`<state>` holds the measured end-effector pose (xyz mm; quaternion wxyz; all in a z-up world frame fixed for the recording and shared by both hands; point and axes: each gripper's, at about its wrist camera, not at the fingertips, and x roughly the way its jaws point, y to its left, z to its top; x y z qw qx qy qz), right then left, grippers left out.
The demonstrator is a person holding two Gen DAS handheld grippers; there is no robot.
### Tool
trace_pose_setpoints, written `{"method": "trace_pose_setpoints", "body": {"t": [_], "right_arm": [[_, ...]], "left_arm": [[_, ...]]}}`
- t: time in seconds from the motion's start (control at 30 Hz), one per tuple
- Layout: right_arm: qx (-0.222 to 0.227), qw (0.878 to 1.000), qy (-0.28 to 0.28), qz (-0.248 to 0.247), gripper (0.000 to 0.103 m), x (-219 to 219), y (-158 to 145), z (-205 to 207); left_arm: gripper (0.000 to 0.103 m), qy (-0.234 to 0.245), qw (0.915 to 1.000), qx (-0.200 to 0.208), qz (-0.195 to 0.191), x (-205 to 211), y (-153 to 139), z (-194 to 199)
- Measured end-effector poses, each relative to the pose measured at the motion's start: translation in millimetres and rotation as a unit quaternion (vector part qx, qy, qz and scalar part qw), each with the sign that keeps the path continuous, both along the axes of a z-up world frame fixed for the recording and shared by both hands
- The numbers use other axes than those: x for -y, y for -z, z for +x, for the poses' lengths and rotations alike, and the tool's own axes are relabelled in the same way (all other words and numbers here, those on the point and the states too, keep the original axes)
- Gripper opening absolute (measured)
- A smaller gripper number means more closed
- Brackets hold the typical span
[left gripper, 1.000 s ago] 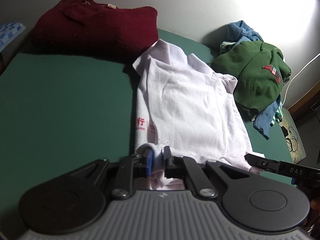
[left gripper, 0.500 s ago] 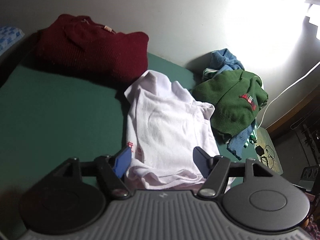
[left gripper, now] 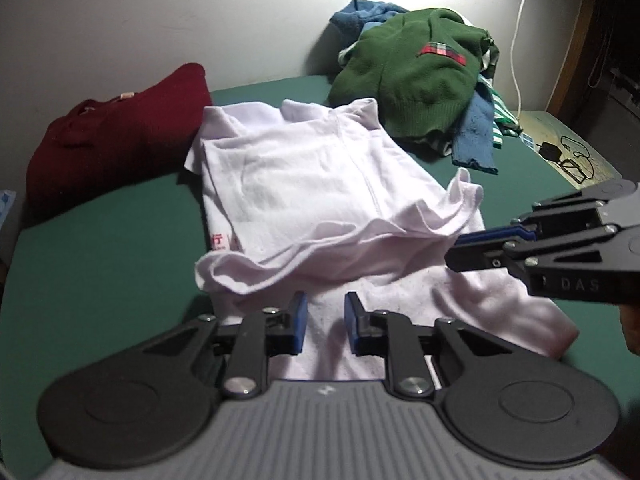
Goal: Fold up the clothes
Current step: 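Open both grippers to release the folded hem, then smooth the folded shirt's fold edge with both grippers, pinching with the right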
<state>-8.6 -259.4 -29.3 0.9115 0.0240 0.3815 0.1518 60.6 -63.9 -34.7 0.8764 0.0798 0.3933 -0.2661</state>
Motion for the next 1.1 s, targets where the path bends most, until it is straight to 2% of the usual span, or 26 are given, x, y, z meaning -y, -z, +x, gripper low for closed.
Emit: {"method": "trace_pose_setpoints", "body": {"t": [0.1, 0.27, 0.33, 0.53, 0.63, 0.77, 0.87, 0.9, 0.97, 1.03, 1.1], "right_arm": [[-0.003, 1.000, 0.004, -0.025, 0.013, -5.0, 7.3, 4.9], [0.002, 0.999, 0.041, -0.024, 0.014, 2.8, 10.5, 16.2], [0.007, 0.998, 0.051, -0.024, 0.014, 6.4, 9.2, 21.3], [0.009, 0.997, 0.068, -0.021, 0.017, 12.7, 12.6, 38.9], [0.005, 0.997, 0.081, -0.017, 0.019, 15.4, 20.1, 48.1], [0.015, 0.995, 0.097, -0.009, 0.018, 20.2, 29.0, 54.2], [0.026, 0.994, 0.110, -0.009, 0.019, 23.7, 22.1, 51.0], [0.033, 0.993, 0.113, -0.008, 0.021, 26.5, 17.2, 46.8], [0.046, 0.992, 0.118, -0.009, 0.024, 32.2, 8.6, 38.7], [0.044, 0.990, 0.129, -0.023, 0.036, 39.1, 7.2, 33.1], [0.034, 0.990, 0.135, -0.017, 0.040, 45.1, 9.2, 31.5]], "left_arm": [[0.021, -0.008, 0.9999, 0.008, 0.008, 2.0, 2.4, 11.6], [0.022, -0.007, 0.9996, 0.022, 0.015, 6.7, 1.3, 27.7], [0.028, -0.009, 0.9996, 0.024, 0.009, 6.8, -0.3, 34.5], [0.036, -0.020, 0.9993, 0.027, 0.018, 11.3, 8.4, 52.9], [0.040, -0.046, 0.9986, 0.012, 0.022, 8.2, 19.9, 65.9], [0.044, -0.069, 0.9975, 0.011, 0.008, 4.4, 26.0, 74.9], [0.044, -0.072, 0.9973, 0.009, -0.006, 0.7, 22.8, 75.6], [0.043, -0.074, 0.9972, 0.009, -0.010, -1.3, 21.2, 74.6], [0.048, -0.081, 0.9965, 0.017, -0.011, -8.4, 16.6, 67.7], [0.055, -0.089, 0.9956, 0.025, -0.013, -15.5, 12.0, 60.7], [0.056, -0.096, 0.9948, 0.031, -0.013, -21.8, 8.6, 54.8]]}}
